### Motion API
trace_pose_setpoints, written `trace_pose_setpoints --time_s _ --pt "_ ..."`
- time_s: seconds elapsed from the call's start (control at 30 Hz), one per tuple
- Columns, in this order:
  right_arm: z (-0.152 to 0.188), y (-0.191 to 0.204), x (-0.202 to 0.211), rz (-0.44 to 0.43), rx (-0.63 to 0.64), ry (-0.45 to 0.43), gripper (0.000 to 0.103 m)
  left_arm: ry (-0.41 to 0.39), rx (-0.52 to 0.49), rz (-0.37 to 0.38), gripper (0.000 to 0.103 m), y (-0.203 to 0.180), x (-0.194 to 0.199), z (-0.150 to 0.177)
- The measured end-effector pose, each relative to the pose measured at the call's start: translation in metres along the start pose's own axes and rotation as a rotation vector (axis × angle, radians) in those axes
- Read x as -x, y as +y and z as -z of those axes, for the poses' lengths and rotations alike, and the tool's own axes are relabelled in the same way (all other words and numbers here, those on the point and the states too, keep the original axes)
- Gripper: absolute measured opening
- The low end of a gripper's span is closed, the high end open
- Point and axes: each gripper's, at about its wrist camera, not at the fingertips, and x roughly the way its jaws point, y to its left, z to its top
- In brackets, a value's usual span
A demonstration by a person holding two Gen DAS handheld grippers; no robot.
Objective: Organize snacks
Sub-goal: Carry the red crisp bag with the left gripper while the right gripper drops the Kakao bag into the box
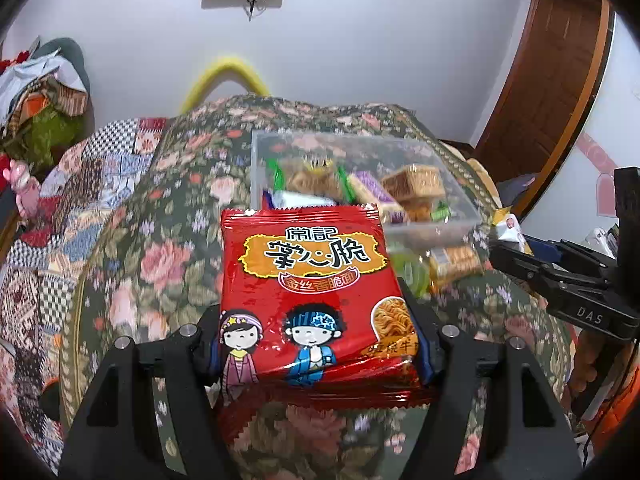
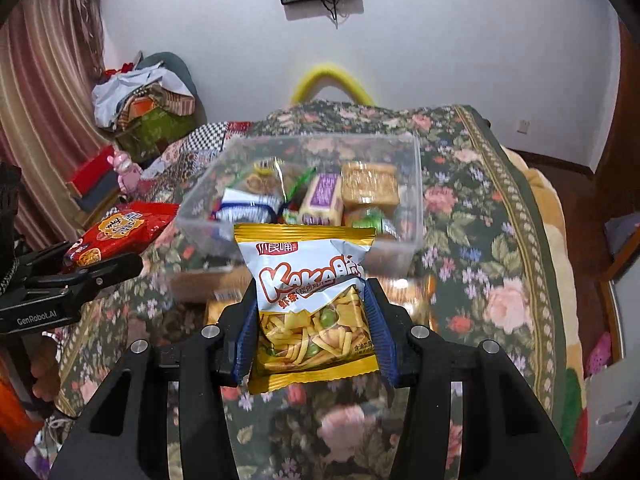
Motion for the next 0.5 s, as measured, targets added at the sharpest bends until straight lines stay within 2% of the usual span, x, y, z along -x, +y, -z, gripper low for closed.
trace_pose_setpoints --time_s 0.27,0.5 --pt "-0.029 0.009 -0.014 -0.005 0.021 -0.037 0.046 -0.037 -0.026 -0.004 0.069 -0.006 -0.014 -0.030" --pt "-0.049 0.015 -0.034 -0.015 0.027 -0.046 0.046 -0.041 0.001 0.004 0.069 -0.004 -0.038 -0.052"
